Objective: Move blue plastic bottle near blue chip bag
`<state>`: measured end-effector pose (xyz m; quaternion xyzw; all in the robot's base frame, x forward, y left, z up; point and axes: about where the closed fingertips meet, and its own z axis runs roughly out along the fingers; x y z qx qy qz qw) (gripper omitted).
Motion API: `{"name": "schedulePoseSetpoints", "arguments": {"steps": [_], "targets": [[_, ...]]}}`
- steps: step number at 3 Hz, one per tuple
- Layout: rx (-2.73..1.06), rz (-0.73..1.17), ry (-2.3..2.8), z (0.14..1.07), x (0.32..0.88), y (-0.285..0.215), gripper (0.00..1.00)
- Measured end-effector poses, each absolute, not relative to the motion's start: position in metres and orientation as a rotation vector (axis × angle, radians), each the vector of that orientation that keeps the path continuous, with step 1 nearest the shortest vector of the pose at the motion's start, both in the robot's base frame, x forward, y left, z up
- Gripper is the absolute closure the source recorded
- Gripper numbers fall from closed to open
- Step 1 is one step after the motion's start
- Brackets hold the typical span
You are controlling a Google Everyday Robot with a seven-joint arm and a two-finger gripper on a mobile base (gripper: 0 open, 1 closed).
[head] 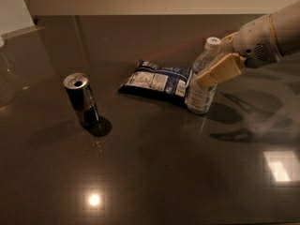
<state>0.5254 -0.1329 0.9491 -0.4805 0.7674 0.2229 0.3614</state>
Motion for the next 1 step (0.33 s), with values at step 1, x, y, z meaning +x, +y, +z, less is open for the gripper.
{"name": "schedulePoseSetpoints", "arguments": {"steps": [1], "targets": [[-1.238,0.574,1.977,0.9491,0.5254,-0.1328,0.0]]}}
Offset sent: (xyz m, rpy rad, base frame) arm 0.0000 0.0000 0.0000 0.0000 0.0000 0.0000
